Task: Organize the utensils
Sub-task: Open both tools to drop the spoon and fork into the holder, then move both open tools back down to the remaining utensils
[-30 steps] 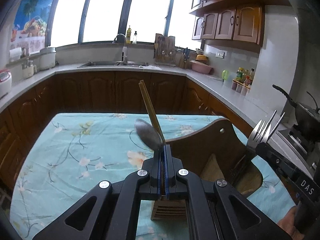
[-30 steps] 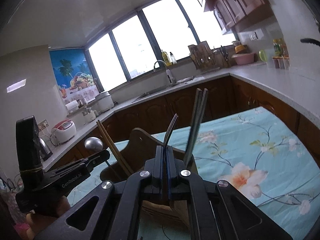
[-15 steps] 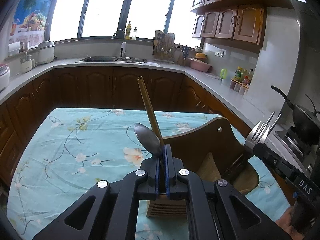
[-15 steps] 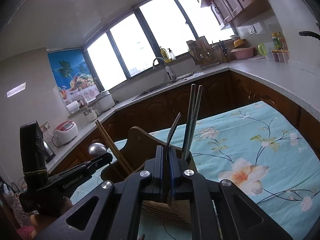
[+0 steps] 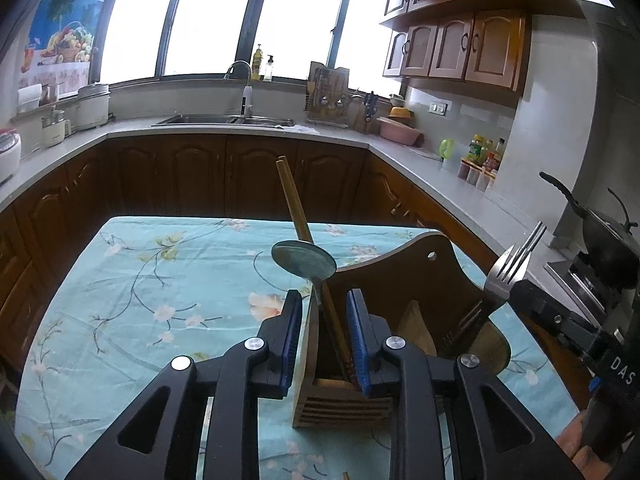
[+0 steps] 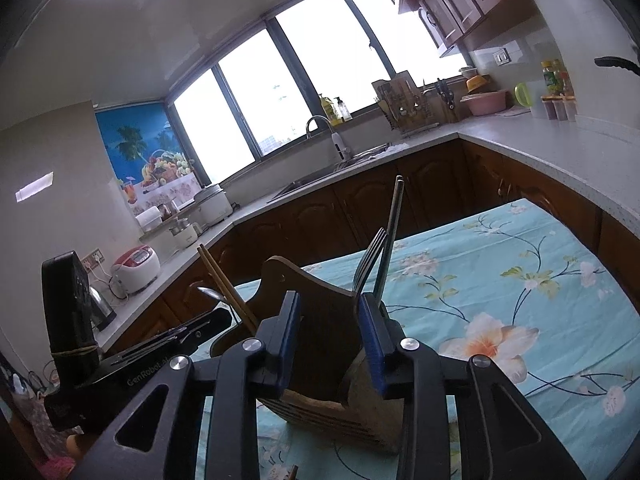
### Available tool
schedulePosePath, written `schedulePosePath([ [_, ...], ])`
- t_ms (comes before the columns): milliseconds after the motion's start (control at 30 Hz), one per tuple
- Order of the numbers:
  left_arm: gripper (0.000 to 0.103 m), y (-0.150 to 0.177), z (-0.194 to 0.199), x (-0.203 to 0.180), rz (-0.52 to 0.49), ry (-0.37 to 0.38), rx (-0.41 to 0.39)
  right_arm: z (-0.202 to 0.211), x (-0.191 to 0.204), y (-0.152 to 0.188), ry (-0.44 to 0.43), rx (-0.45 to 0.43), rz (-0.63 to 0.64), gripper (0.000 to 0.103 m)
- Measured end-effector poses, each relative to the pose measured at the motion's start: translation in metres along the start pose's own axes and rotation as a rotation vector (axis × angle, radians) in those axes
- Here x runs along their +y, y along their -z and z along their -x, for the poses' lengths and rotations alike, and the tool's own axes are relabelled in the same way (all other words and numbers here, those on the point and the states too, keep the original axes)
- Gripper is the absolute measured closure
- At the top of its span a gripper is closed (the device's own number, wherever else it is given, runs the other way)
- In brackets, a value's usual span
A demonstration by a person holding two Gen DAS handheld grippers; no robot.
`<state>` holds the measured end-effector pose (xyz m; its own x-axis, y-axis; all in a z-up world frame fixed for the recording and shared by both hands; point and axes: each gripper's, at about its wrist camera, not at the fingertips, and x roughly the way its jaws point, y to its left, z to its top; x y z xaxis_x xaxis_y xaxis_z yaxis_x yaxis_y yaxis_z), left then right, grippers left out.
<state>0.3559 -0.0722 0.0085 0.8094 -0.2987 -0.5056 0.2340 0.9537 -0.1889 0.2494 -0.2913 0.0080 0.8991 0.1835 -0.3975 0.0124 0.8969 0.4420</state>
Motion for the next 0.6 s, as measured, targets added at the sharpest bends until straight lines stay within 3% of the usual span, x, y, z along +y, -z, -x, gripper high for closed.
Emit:
schedulePosePath([
  [200,0.061,0.002,0.012,0.003,0.007,-0.002,-0.013,0.009,-0.001,0.000,-0.002,-0.010,-0.014,0.061],
  [400,0.030,0.015,0.036,0.009,0.008,-0.027,-0.029,0.023,-0.004,0.003,0.006,-0.030,-0.036,0.030],
  [500,0.023,0.022,0.047,0.012,0.021,-0.026,-0.019,0.033,-0.004,0.008,0.002,-0.041,-0.038,0.019],
  [600,0.021,0.030,0.061,0.016,0.039,-0.030,-0.008,0.043,-0.002,0.013,0.004,-0.038,-0.031,0.014],
])
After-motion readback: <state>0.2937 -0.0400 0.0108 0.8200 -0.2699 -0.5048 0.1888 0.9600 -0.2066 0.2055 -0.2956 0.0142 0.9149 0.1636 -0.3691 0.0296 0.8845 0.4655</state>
